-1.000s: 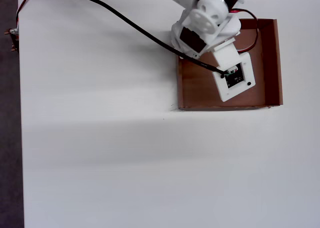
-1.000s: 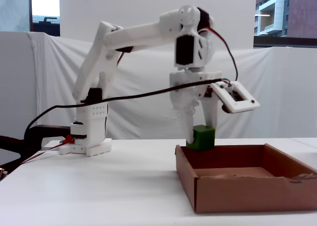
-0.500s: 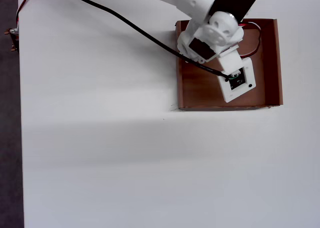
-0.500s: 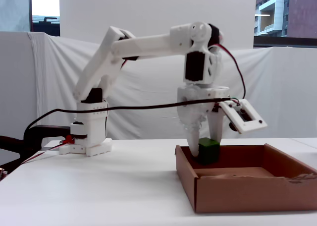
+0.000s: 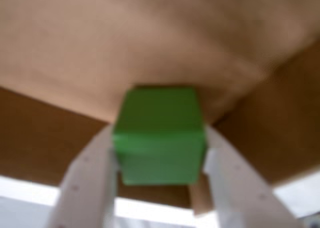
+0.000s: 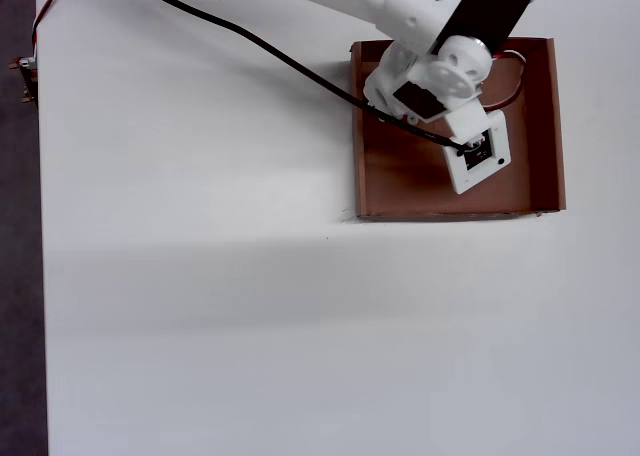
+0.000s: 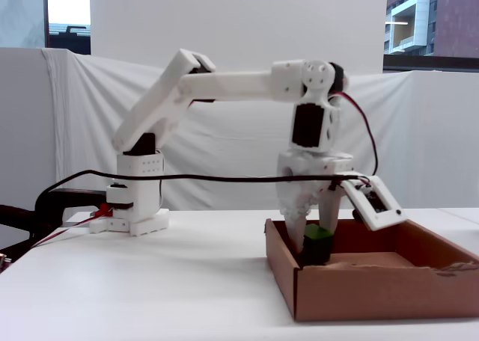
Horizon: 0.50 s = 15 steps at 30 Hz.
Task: Grasp a green cube and put it in a box.
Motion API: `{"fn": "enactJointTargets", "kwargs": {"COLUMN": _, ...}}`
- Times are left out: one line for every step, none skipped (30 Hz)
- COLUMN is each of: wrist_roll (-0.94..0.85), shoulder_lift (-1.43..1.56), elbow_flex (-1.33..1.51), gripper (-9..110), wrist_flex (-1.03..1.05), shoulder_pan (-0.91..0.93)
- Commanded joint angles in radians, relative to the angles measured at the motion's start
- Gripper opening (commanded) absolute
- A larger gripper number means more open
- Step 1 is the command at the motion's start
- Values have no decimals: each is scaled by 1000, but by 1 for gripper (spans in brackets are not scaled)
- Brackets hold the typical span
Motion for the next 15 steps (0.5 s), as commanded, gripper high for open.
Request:
{"fn": "enactJointTargets", "kwargs": {"wrist_roll": 6, "shoulder_lift": 8, "elbow_flex": -52, "gripper": 15, "wrist_flex": 9, "shoulder_pan": -11}}
{"fn": "enactJointTargets", "kwargs": {"wrist_roll": 6, "shoulder_lift": 6, "elbow_flex": -52, "gripper": 15, "wrist_flex": 9, "shoulder_pan": -12}}
{"fn": "enactJointTargets", "kwargs": {"wrist_roll": 6, "shoulder_lift": 3, "elbow_flex": -52, "gripper": 15, "wrist_flex": 9, "shoulder_pan": -12}}
{"fn": "enactJointTargets", "kwargs": {"wrist_roll": 6, "shoulder_lift": 2, "elbow_flex": -52, "gripper": 15, "wrist_flex": 9, "shoulder_pan": -14}}
{"fn": "enactJointTargets", "kwargs": {"wrist_roll": 6, "shoulder_lift": 2, "elbow_flex": -52, "gripper": 15, "wrist_flex": 9, "shoulder_pan": -14}}
{"fn": "enactJointTargets", "kwargs": {"wrist_roll": 6, "shoulder_lift": 0, "elbow_flex": -52, "gripper": 15, "wrist_flex": 9, "shoulder_pan": -15}}
{"fn": "enactJointTargets", "kwargs": {"wrist_roll": 6, "shoulder_lift": 0, "elbow_flex": -52, "gripper": 15, "wrist_flex": 9, "shoulder_pan": -15}}
{"fn": "enactJointTargets", "kwargs": {"wrist_roll": 6, "shoulder_lift": 0, "elbow_flex": -52, "gripper": 15, "wrist_flex": 9, "shoulder_pan": -17}}
{"fn": "enactJointTargets", "kwargs": {"wrist_roll": 6, "shoulder_lift": 0, "elbow_flex": -52, "gripper": 15, "wrist_flex": 9, "shoulder_pan": -17}}
{"fn": "enactJointTargets", "kwargs": {"wrist_roll": 8, "shoulder_lift": 0, "elbow_flex": -52, "gripper": 16, "wrist_flex": 9, "shoulder_pan": -18}}
{"fn": "enactJointTargets", "kwargs": {"wrist_roll": 8, "shoulder_lift": 0, "elbow_flex": -52, "gripper": 18, "wrist_flex": 9, "shoulder_pan": -18}}
{"fn": "enactJointTargets", "kwargs": {"wrist_roll": 8, "shoulder_lift": 0, "elbow_flex": -52, "gripper": 19, "wrist_flex": 9, "shoulder_pan": -18}}
{"fn": "enactJointTargets", "kwargs": {"wrist_roll": 8, "shoulder_lift": 0, "elbow_flex": -52, "gripper": 20, "wrist_flex": 9, "shoulder_pan": -18}}
{"fn": "enactJointTargets", "kwargs": {"wrist_roll": 8, "shoulder_lift": 0, "elbow_flex": -52, "gripper": 21, "wrist_flex": 9, "shoulder_pan": -18}}
{"fn": "enactJointTargets", "kwargs": {"wrist_roll": 8, "shoulder_lift": 2, "elbow_flex": -52, "gripper": 22, "wrist_flex": 9, "shoulder_pan": -18}}
